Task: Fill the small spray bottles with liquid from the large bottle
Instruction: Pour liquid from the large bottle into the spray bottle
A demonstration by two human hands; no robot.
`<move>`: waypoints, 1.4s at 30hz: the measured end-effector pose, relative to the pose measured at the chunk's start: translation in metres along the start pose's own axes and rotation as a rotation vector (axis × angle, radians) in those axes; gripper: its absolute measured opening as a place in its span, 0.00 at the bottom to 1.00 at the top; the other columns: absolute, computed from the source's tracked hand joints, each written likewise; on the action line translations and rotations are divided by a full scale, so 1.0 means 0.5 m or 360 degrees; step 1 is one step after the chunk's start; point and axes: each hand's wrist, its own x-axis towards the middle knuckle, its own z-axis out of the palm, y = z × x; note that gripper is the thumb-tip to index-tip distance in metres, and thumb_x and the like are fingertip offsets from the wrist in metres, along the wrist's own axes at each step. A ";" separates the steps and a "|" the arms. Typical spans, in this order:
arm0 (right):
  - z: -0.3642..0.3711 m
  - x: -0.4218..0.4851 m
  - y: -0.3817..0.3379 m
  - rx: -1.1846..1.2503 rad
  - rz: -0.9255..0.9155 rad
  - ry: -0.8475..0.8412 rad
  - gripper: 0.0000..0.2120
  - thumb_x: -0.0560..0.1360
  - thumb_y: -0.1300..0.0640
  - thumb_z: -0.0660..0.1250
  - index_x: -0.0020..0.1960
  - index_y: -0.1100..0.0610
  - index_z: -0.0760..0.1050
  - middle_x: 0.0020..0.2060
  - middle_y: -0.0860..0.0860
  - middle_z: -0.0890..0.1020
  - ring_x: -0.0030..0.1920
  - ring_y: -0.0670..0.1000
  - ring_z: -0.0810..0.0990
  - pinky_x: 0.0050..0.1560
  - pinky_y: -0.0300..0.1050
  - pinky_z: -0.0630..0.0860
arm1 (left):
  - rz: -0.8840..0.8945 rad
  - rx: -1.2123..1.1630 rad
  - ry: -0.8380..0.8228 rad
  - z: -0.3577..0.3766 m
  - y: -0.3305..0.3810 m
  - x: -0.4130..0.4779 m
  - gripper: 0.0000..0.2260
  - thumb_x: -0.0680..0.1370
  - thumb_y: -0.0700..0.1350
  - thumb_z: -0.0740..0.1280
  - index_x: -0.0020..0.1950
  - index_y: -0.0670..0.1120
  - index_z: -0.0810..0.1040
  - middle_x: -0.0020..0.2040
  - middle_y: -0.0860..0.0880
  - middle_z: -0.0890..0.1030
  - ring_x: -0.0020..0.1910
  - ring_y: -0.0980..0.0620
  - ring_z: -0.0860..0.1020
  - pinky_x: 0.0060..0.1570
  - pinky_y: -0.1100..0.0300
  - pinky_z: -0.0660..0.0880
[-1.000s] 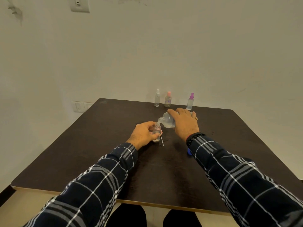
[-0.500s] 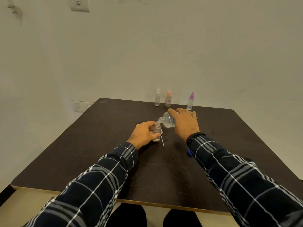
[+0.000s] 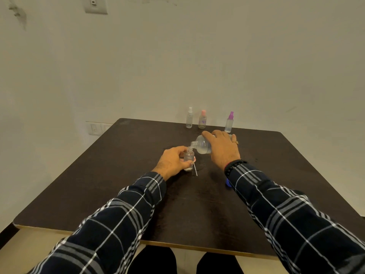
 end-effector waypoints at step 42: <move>0.000 -0.002 0.000 0.0013 0.0000 0.0003 0.33 0.76 0.59 0.70 0.76 0.44 0.61 0.69 0.53 0.71 0.72 0.58 0.67 0.74 0.68 0.57 | 0.0055 0.0037 0.0011 -0.004 0.006 -0.007 0.24 0.74 0.49 0.75 0.69 0.50 0.75 0.59 0.52 0.81 0.51 0.59 0.77 0.48 0.69 0.70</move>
